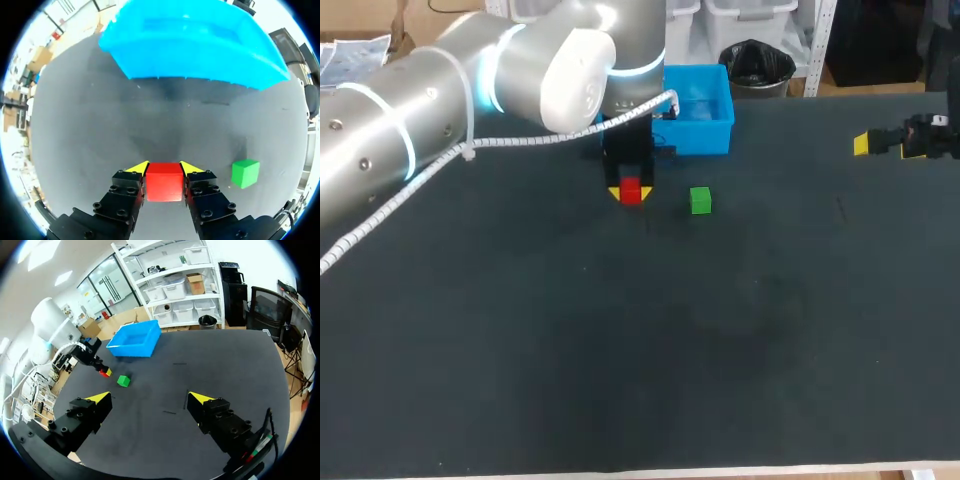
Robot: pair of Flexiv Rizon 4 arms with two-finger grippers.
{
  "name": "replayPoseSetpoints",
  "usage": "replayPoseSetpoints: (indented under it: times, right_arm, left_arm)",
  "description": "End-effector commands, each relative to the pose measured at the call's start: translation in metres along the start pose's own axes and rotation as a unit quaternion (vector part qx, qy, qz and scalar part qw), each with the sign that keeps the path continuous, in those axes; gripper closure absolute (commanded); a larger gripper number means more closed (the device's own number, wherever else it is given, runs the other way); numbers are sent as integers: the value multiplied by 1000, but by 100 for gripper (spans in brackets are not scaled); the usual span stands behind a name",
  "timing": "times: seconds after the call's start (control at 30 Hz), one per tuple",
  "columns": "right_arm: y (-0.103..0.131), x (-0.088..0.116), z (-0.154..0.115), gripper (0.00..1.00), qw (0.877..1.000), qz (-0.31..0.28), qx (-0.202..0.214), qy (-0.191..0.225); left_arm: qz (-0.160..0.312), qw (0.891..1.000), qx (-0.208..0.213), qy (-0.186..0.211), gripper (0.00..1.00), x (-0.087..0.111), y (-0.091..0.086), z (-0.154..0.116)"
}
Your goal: Use the left arm to pick the red cube and place it into the blue plastic box first, then use the right arm to grasp the green cube and put it into the same blue plastic box after the first action is fully finished.
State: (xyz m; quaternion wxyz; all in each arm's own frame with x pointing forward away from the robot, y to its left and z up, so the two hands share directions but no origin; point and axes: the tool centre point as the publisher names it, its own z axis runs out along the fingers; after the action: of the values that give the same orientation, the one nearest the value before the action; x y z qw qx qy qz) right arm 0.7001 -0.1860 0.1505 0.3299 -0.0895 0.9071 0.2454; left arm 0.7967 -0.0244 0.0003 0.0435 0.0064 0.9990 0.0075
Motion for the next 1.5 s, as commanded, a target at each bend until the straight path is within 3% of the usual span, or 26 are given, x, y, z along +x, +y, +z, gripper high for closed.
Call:
replayPoseSetpoints:
  times: [0.03,0.37,0.63,1.13,1.5]
  right_arm:
    - [0,0,1,0,1000,0,0,0]
    - [0,0,1,0,1000,0,0,0]
    - [0,0,1,0,1000,0,0,0]
    - [0,0,1,0,1000,0,0,0]
    - [0,0,1,0,1000,0,0,0]
  left_arm:
    - [3,1000,2,-10,100,5,4,-29]
    - [0,997,41,-59,100,-7,12,-78]
    - [-9,992,79,-100,100,-22,14,-98]
    - [-29,979,134,-149,100,-71,4,-119]
    - [-36,968,179,-170,100,-107,-7,-119]
